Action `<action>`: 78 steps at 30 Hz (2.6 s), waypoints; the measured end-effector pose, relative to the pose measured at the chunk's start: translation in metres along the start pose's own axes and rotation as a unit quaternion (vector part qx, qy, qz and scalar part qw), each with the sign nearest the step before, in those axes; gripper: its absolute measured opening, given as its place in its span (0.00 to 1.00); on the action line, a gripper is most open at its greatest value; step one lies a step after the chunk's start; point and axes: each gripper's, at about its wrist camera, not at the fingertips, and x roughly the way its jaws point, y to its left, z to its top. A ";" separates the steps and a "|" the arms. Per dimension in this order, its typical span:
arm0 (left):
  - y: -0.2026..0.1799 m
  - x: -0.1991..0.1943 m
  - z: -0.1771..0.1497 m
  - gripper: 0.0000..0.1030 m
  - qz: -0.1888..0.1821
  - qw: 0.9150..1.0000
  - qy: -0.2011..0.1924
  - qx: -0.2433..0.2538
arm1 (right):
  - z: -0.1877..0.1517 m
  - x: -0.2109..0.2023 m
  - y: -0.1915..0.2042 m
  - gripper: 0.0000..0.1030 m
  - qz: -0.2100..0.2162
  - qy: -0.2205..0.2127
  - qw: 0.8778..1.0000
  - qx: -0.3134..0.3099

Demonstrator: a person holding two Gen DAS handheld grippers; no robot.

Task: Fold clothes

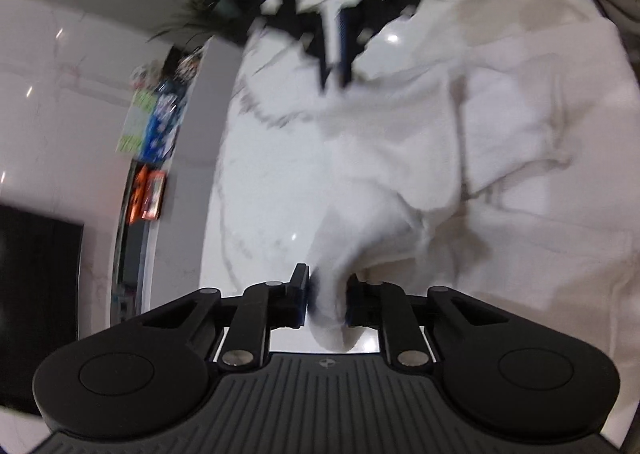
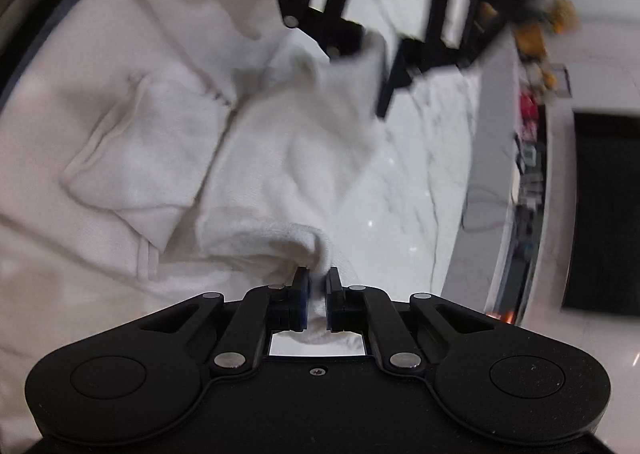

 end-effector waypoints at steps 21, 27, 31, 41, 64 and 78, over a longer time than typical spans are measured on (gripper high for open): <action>-0.035 -0.099 -0.008 0.12 -0.111 0.990 -0.009 -0.091 | 0.000 -0.090 0.046 0.04 0.075 -0.032 0.978 0.195; -0.048 -0.078 -0.013 0.12 -0.120 0.981 -0.003 -0.151 | 0.002 -0.058 0.070 0.04 0.100 -0.016 0.972 0.213; -0.050 -0.081 -0.015 0.18 -0.126 0.973 -0.016 -0.191 | -0.002 -0.046 0.074 0.05 0.109 -0.004 0.967 0.230; -0.044 -0.135 -0.030 0.44 -0.174 0.952 -0.057 -0.244 | -0.015 -0.083 0.065 0.13 0.080 -0.020 0.954 0.287; 0.030 -0.052 -0.030 0.34 -0.110 0.896 -0.049 -0.427 | 0.031 -0.063 0.076 0.26 0.115 -0.097 0.793 0.590; 0.019 -0.036 -0.060 0.36 -0.115 0.865 -0.017 -0.487 | 0.019 -0.031 0.075 0.22 0.086 -0.074 0.756 0.645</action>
